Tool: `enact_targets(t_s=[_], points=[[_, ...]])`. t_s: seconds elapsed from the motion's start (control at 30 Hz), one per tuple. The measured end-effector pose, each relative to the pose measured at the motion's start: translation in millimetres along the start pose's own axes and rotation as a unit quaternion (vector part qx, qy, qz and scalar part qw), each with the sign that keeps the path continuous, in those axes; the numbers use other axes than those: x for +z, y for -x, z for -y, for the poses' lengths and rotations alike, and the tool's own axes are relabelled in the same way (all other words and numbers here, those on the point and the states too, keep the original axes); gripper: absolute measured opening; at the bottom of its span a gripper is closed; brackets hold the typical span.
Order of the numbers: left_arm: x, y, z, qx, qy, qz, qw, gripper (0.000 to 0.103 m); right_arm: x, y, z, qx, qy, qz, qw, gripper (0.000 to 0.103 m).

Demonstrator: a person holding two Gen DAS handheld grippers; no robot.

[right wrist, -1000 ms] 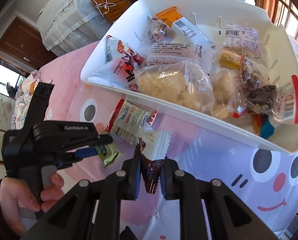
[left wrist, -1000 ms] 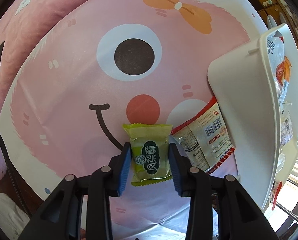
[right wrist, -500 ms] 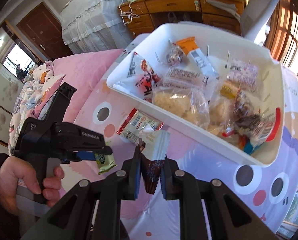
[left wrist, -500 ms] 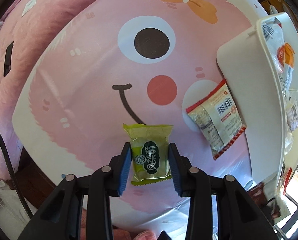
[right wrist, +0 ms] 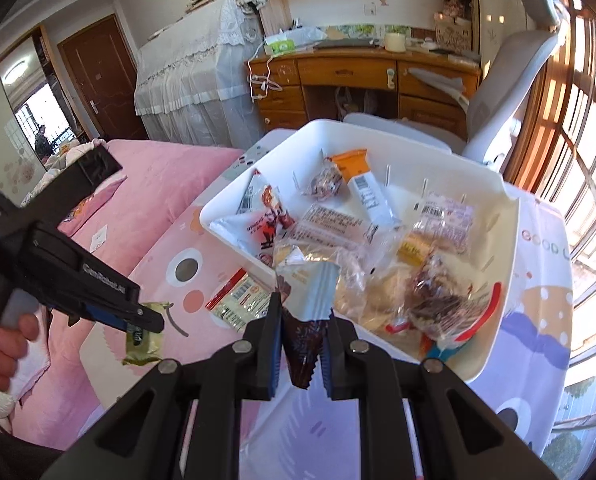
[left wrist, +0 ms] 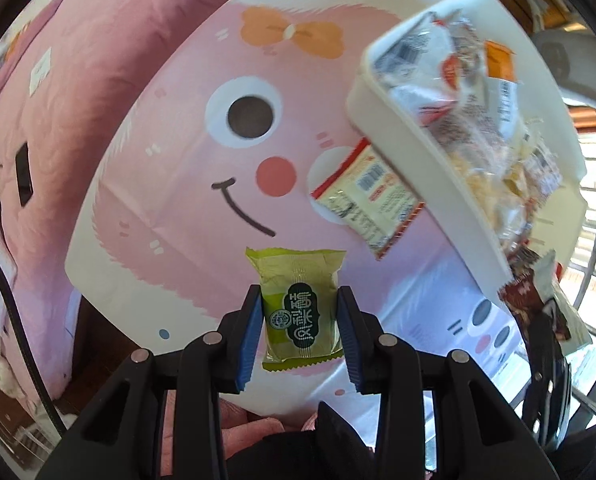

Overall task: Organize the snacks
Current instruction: 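Carry the green pack over the basket with the left tool while the right tool carries the wafer pack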

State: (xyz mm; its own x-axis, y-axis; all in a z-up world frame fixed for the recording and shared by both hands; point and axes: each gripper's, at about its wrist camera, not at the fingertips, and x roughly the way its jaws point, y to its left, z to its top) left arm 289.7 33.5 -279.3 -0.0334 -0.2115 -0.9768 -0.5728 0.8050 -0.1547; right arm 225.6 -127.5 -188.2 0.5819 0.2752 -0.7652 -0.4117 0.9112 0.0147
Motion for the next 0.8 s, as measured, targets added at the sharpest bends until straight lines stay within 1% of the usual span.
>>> enact_targets(t_s=[0.1, 0.17, 0.23, 0.37, 0.47, 0.53, 0.7, 0.73, 0.77, 0.8], points=[[6.2, 23.4, 21.9, 0.004, -0.037, 0.015, 0.9992, 0.035, 0.6, 4.7, 4.2, -0.009, 0.009, 0.02, 1.0, 0.016], [11.1, 35.4, 34.5, 0.013, -0.067, 0.033, 0.9971, 0.035, 0.4, 5.3, 8.0, -0.013, 0.011, 0.028, 0.999, 0.016], [12.7, 54.1, 55.8, 0.024, -0.095, 0.052, 0.9938, 0.035, -0.8, 5.2, 12.4, -0.016, 0.013, 0.033, 0.999, 0.016], [22.0, 73.6, 83.8, 0.025, -0.141, 0.087, 0.9859, 0.035, -1.2, 6.5, 22.5, -0.026, 0.008, 0.042, 0.999, 0.016], [24.7, 79.0, 107.9, 0.014, -0.181, 0.104, 0.9778, 0.035, -2.0, 5.6, 32.4, -0.034, -0.005, 0.039, 0.999, 0.016], [25.9, 79.0, 126.1, -0.003, -0.216, 0.103, 0.9709, 0.035, -3.7, 4.6, 38.4, -0.037, -0.012, 0.036, 0.999, 0.016], [21.9, 81.8, 155.3, -0.025, -0.268, 0.127, 0.9545, 0.035, -7.0, 2.6, 52.7, -0.035, -0.033, 0.026, 0.999, 0.017], [20.5, 83.2, 160.1, -0.029, -0.278, 0.134, 0.9507, 0.035, -7.5, 1.7, 54.9, -0.036, -0.037, 0.022, 0.998, 0.019], [18.7, 83.0, 164.1, -0.03, -0.286, 0.137, 0.948, 0.036, -8.0, 0.7, 56.1, -0.038, -0.039, 0.016, 0.998, 0.024], [17.1, 83.3, 167.0, -0.029, -0.293, 0.139, 0.9455, 0.036, -8.3, -0.3, 57.7, -0.039, -0.044, 0.008, 0.998, 0.028]])
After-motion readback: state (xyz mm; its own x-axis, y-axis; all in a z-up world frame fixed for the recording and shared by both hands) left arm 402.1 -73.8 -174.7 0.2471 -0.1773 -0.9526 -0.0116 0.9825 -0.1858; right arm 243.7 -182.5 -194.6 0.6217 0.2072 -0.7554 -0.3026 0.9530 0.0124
